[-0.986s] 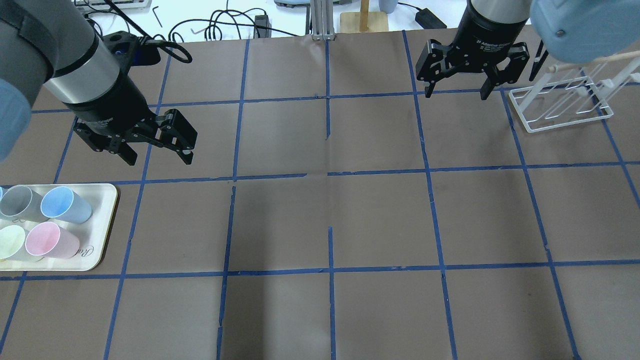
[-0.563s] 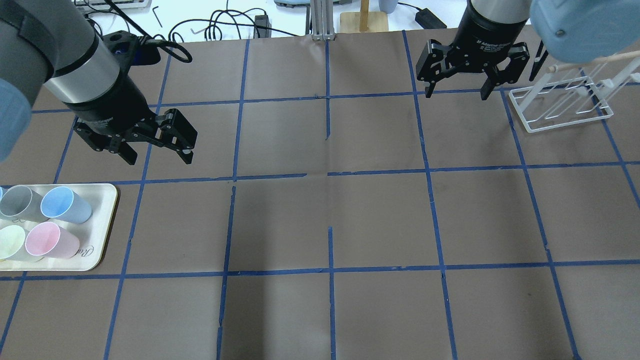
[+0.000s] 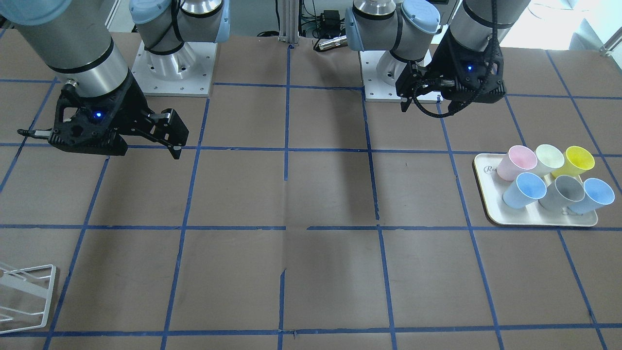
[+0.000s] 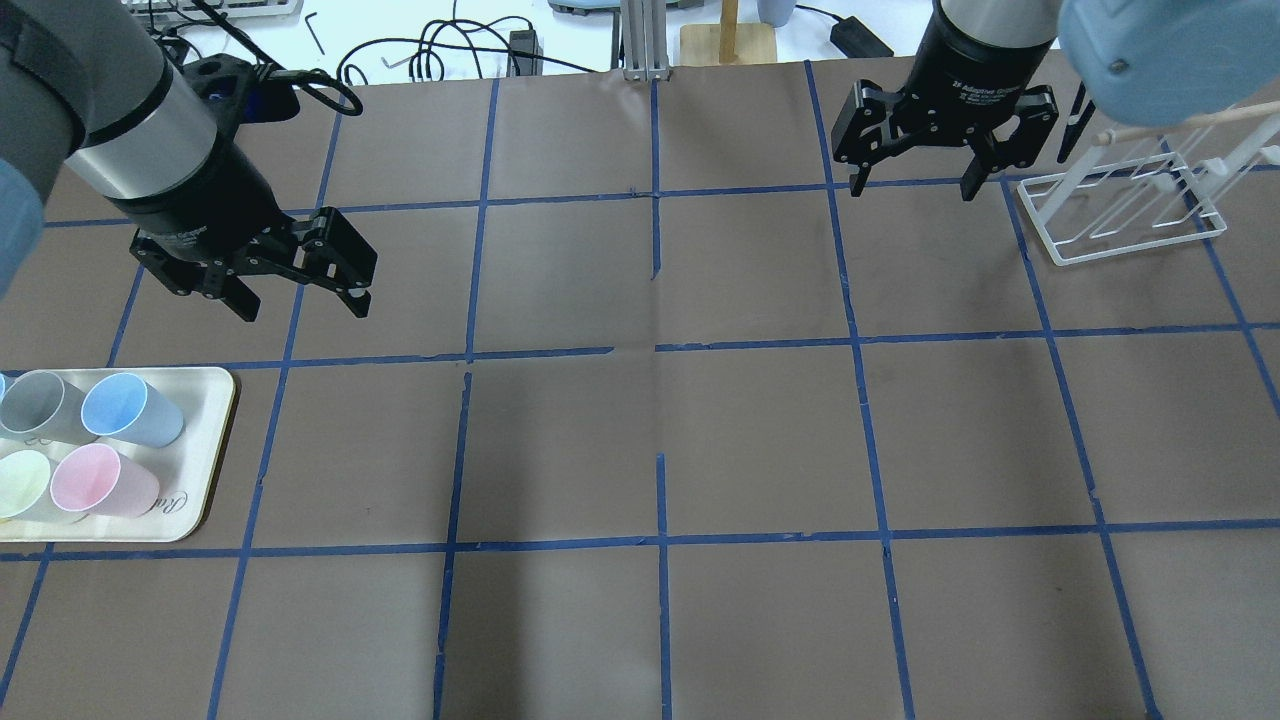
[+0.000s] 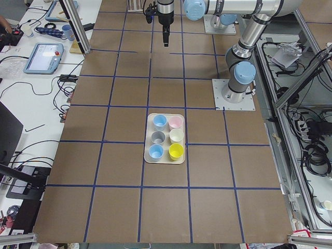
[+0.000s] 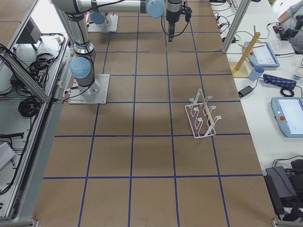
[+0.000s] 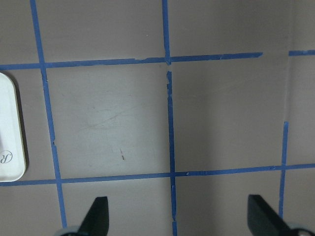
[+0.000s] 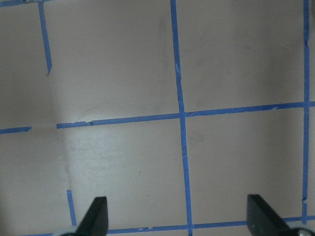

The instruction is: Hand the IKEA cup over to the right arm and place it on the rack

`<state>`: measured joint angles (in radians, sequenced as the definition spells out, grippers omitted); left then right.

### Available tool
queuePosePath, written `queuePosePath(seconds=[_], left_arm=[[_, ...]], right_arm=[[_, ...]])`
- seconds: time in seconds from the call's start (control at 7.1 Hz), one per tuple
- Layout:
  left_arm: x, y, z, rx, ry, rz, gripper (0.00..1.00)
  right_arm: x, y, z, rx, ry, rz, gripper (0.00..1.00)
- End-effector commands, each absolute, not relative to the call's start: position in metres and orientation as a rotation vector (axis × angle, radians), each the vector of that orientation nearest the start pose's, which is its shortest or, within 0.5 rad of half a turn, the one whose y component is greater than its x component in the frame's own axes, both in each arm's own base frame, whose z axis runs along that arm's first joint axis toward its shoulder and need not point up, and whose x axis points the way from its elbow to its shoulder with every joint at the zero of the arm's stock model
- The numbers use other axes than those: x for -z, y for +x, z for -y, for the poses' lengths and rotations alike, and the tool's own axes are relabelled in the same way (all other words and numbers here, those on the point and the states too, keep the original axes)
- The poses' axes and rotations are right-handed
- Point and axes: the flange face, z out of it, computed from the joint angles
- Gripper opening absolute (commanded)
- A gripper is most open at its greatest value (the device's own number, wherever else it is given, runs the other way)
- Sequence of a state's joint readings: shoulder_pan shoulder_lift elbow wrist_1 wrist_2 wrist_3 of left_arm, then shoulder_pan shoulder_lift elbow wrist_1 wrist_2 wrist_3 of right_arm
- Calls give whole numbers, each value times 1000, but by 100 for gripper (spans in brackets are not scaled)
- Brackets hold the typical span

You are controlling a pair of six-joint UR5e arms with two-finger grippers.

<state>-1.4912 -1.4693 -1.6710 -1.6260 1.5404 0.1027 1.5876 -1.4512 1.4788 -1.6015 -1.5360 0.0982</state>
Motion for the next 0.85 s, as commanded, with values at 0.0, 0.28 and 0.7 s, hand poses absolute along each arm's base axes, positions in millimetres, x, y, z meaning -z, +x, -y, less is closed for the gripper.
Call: queuePosePath(seconds=[0.0,0.28,0.7], left_arm=[[-479,-95,455,-87,23,-3175,100],[-472,-58,466,-107,61,-3180,100],[-463,24,478,-90,303,-3176,100]], right_arm=[[-474,146,540,-1,126,-3104,100],[-474,146,540,-1,126,-3105,100],[-474,146,540,-1,126,-3104,100]])
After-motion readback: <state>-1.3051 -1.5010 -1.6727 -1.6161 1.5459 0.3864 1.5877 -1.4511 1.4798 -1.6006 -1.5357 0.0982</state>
